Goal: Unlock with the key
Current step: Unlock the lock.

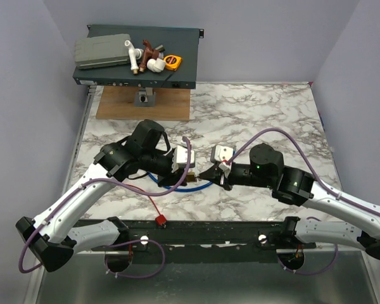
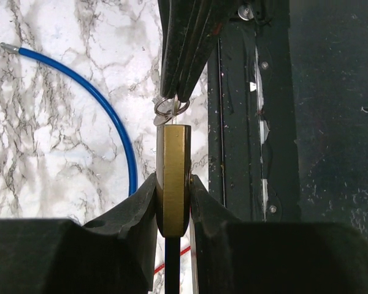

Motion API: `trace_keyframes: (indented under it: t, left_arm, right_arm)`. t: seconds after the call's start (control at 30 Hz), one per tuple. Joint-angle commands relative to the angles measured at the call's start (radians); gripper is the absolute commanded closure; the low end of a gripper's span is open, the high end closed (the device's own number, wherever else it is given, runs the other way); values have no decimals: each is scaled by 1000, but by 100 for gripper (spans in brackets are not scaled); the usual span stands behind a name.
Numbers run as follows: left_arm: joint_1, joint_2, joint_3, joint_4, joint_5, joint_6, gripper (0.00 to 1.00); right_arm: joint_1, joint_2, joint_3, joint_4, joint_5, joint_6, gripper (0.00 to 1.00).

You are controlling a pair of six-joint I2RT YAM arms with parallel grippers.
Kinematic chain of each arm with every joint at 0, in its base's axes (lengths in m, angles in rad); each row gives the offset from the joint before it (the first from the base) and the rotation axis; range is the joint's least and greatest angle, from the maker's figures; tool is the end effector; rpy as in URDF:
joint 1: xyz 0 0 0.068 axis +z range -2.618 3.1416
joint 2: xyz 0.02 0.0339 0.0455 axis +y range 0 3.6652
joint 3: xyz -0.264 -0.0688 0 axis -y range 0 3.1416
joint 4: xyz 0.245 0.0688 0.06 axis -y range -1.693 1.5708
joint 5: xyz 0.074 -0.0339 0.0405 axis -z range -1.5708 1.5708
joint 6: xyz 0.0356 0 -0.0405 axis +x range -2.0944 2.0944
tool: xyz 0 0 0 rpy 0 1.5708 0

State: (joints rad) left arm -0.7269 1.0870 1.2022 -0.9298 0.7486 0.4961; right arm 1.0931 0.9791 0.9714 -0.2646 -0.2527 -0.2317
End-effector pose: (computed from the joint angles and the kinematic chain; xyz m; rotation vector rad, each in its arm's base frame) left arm 0.1351 -0.1526 0.3622 1.6098 1.6726 -0.9999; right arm 0.0945 0.2018 0.3616 -1.3188 1.3917 0.8251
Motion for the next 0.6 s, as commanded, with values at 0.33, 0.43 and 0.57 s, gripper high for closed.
trace_keyframes:
  t: [0.33, 0.43, 0.57]
  left_arm:
    - [41, -8, 80, 126, 64, 42, 100]
    - [41, -12, 71, 125, 66, 47, 100]
    - [41, -13, 68, 124, 72, 45, 100]
  right_arm:
    - [-54, -73, 93, -27, 44, -2, 48]
    - [-54, -73, 119, -70, 47, -17, 47]
    - [-54, -65, 105, -54, 74, -25, 47]
